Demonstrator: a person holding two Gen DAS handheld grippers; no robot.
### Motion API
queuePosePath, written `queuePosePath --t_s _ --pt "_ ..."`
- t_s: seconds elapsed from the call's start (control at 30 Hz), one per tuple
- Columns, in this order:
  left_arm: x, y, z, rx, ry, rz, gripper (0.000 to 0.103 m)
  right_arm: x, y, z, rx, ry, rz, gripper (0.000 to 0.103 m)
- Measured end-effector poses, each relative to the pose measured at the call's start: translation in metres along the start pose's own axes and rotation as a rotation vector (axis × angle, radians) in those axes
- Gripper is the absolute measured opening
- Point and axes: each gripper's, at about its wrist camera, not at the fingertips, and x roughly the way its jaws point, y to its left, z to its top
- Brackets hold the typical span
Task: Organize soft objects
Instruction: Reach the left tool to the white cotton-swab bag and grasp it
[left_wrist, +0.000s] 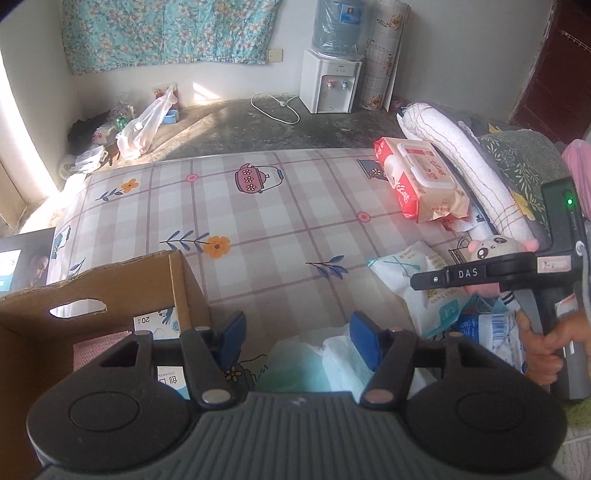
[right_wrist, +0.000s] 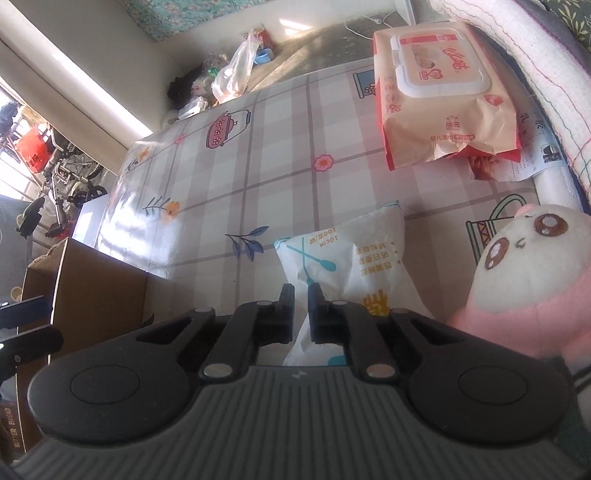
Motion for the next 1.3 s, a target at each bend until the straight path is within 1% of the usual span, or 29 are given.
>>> queuePosePath --t_s 0.03,0.07,0.1,0.17,0.2,0.27,0.3,0.33,0.37,0.43,0.47,0.53,0.57,0.6,0.67,0.7,0.73,0.8,0.87,1.03,1.1,1.17,1.23,1.3 --pt "0.003 -0.002 0.003 -0.004 0.009 -0.001 0.063 0.008 -0.001 -0.003 -0.006 0.022 -0.01 0.004" --pt "0.007 -0.004 0.006 -0.005 0.023 -0.006 0.064 0.016 -0.001 -0.006 -0.002 0.061 -0.015 0.003" --pt "0.011 -0.006 0.007 -0.008 0.035 -0.011 0.064 0.023 -0.004 -0.009 0.018 0.087 -0.007 0.0" --pt "0.018 -0.012 0.011 -0.015 0.063 -0.027 0.064 0.017 -0.003 -0.009 0.029 0.057 0.005 0.002" --pt "0.022 -0.014 0.013 -0.014 0.073 -0.036 0.064 0.007 -0.002 -0.008 0.029 0.018 0.036 0.005" --pt "0.029 -0.02 0.017 -0.023 0.089 -0.051 0.064 -0.017 -0.002 -0.002 0.044 -0.05 0.103 0.005" --pt "0.033 -0.021 0.018 -0.032 0.098 -0.059 0.064 -0.03 -0.004 0.001 0.06 -0.087 0.124 0.008" --pt "0.036 -0.023 0.02 -0.039 0.104 -0.065 0.064 -0.039 -0.006 0.003 0.068 -0.114 0.131 0.012" --pt "0.039 -0.026 0.022 -0.043 0.11 -0.071 0.064 -0.051 -0.01 0.007 0.074 -0.15 0.119 0.016" --pt "0.049 -0.033 0.026 -0.043 0.134 -0.092 0.068 -0.06 -0.017 0.011 0.081 -0.186 0.068 0.033" --pt "0.054 -0.036 0.028 -0.045 0.148 -0.104 0.068 -0.061 -0.023 0.013 0.089 -0.183 0.036 0.035" --pt "0.071 -0.044 0.031 -0.06 0.198 -0.148 0.069 -0.054 -0.035 0.015 0.125 -0.154 0.006 0.038" --pt "0.079 -0.048 0.033 -0.066 0.224 -0.171 0.07 -0.049 -0.042 0.015 0.149 -0.131 0.005 0.039" --pt "0.091 -0.055 0.035 -0.071 0.264 -0.203 0.073 -0.043 -0.048 0.015 0.164 -0.121 0.009 0.039" --pt "0.113 -0.064 0.038 -0.09 0.347 -0.274 0.075 -0.039 -0.049 0.018 0.147 -0.13 0.002 0.039" --pt "0.123 -0.068 0.039 -0.105 0.382 -0.297 0.075 -0.037 -0.048 0.018 0.146 -0.131 0.004 0.041" --pt "0.131 -0.072 0.04 -0.118 0.403 -0.302 0.075 -0.036 -0.048 0.022 0.151 -0.128 0.015 0.043" --pt "0.142 -0.079 0.04 -0.139 0.418 -0.283 0.075 -0.034 -0.048 0.025 0.149 -0.107 0.027 0.046" --pt "0.151 -0.084 0.041 -0.145 0.427 -0.277 0.075 -0.032 -0.043 0.03 0.137 -0.084 0.02 0.048" --pt "0.164 -0.091 0.041 -0.159 0.442 -0.262 0.074 -0.027 -0.034 0.045 0.103 -0.028 -0.009 0.057" --pt "0.168 -0.092 0.041 -0.158 0.445 -0.25 0.073 -0.019 -0.031 0.054 0.094 0.016 -0.035 0.057" --pt "0.172 -0.09 0.041 -0.169 0.449 -0.249 0.073 -0.01 -0.029 0.064 0.088 0.058 -0.043 0.059" --pt "0.175 -0.088 0.041 -0.179 0.449 -0.244 0.073 -0.002 -0.03 0.073 0.098 0.088 -0.056 0.068" --pt "0.177 -0.086 0.042 -0.188 0.445 -0.248 0.073 0.011 -0.033 0.081 0.113 0.138 -0.057 0.069"
